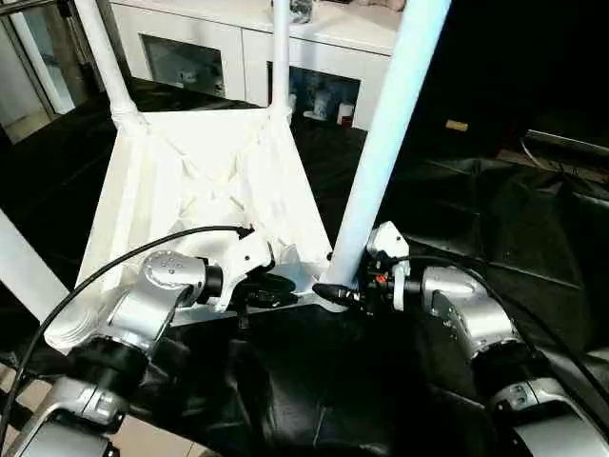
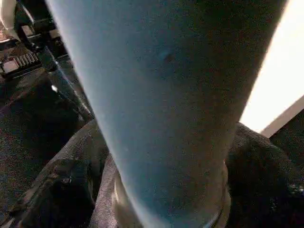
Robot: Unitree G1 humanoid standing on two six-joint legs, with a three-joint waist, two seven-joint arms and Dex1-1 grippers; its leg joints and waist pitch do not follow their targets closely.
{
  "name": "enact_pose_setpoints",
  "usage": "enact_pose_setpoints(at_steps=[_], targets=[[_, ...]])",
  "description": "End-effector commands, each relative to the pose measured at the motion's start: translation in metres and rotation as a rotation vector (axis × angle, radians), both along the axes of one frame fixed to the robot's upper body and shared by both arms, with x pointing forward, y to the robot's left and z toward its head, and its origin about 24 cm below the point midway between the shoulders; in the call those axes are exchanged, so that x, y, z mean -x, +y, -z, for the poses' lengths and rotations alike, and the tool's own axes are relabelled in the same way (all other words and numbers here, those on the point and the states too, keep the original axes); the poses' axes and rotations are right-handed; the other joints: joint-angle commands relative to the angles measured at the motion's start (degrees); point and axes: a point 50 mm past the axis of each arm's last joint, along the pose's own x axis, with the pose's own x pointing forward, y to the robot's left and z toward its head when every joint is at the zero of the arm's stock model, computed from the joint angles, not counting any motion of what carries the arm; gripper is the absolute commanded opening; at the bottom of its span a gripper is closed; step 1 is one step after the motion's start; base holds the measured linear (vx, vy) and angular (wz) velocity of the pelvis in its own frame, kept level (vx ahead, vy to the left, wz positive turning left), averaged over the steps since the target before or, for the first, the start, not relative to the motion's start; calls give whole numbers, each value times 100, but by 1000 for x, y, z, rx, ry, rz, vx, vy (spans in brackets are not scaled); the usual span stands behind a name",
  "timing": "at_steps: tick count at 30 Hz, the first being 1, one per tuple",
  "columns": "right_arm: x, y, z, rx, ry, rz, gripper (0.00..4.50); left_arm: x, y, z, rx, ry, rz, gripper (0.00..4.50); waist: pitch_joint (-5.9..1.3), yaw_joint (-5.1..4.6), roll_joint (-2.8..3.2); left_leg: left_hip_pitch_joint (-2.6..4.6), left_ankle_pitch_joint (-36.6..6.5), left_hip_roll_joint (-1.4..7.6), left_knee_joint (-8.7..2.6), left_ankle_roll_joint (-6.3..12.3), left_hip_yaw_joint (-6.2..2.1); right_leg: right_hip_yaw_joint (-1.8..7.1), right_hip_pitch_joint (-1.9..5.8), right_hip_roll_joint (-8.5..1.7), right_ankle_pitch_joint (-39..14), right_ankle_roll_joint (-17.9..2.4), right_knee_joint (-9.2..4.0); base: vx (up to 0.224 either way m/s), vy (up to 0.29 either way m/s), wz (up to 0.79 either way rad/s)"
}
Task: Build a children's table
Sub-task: Rotate leg to tighten
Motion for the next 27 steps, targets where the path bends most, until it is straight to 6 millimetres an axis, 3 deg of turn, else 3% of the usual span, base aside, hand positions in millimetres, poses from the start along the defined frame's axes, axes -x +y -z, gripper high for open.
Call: enact_pose_setpoints(at_steps=[1,8,14,19,21,22,27], targets=[[-1,-3,-3,7,-14,-1,382,3,1,10,-46,45,15,64,-368,-8,18,35,-1124,158,-401,127,-35,287,276,-457,-1554,-1055,-429,0,0,0],[-2,-3,-4,14,-21,-2,382,1,5,12,-111,65,39,11,-385,-10,38,37,-1037,155,-391,131,-29,287,284,-449,-1279,-1145,-401,0,0,0],[-2,-4,-5,16,-26,1,382,-4,5,9,-110,60,24,4,-355,-8,52,53,-1355,151,-407,58,-43,283,269,-462,-1896,-1008,-476,0,0,0],[-2,-8,-5,15,-22,9,382,1,6,9,-98,106,89,4,-354,-14,61,62,-1435,156,-416,23,-56,281,255,-459,-2026,-967,-492,0,0,0],[-2,-8,-5,4,-3,9,382,3,6,9,-92,105,115,4,-360,-10,75,59,-1399,157,-420,31,-60,281,261,-454,-1917,-1000,-484,0,0,0],[-3,-9,-6,-10,19,15,415,4,5,8,-81,100,134,0,-379,-7,76,52,-1296,165,-412,48,-54,283,273,-448,-1617,-1084,-443,0,0,0],[-3,-9,-6,15,-1,-9,440,4,3,4,-64,82,151,0,-402,16,83,42,-1034,173,-393,92,-36,274,285,-439,-989,-1281,-364,0,0,0]])
